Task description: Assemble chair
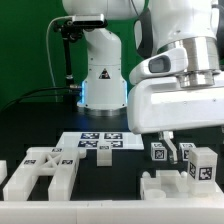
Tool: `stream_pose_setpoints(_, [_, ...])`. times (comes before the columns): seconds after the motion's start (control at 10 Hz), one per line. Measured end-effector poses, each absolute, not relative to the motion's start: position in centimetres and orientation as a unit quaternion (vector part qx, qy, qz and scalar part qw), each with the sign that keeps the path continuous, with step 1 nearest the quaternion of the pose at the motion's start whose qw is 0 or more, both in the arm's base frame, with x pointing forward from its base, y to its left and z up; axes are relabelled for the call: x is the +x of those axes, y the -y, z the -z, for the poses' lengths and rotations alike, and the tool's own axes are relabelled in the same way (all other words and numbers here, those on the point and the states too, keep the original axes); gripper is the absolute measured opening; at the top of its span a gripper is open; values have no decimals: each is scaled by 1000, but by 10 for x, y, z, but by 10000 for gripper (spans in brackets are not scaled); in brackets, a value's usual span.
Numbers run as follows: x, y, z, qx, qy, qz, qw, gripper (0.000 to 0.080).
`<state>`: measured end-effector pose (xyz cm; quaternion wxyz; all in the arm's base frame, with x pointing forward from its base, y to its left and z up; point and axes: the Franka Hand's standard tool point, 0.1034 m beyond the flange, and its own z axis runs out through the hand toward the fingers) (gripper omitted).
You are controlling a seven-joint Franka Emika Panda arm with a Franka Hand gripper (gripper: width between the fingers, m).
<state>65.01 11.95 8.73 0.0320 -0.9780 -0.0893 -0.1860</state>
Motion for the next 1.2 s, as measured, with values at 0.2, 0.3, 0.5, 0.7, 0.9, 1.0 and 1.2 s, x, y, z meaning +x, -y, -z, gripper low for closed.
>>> stream_pose_setpoints(0.2, [645,-123,-87,-991,91,95,36,649])
stream_pose_setpoints(0.3, [643,-122,-90,-997,67,27,38,649])
stream_pose_setpoints(0.5, [660,-126,-93,-998,55,-10,39,649])
stream_pose_setpoints(0.7, [657,-121,-87,-998,46,-13,38,649])
stream_pose_setpoints(0.9, [657,-126,-82,-998,49,-1,38,649])
stream_pose_setpoints(1.0, [656,-124,-80,-998,49,1,38,649])
stream_pose_setpoints(1.2, [656,-121,-79,-998,47,0,37,649])
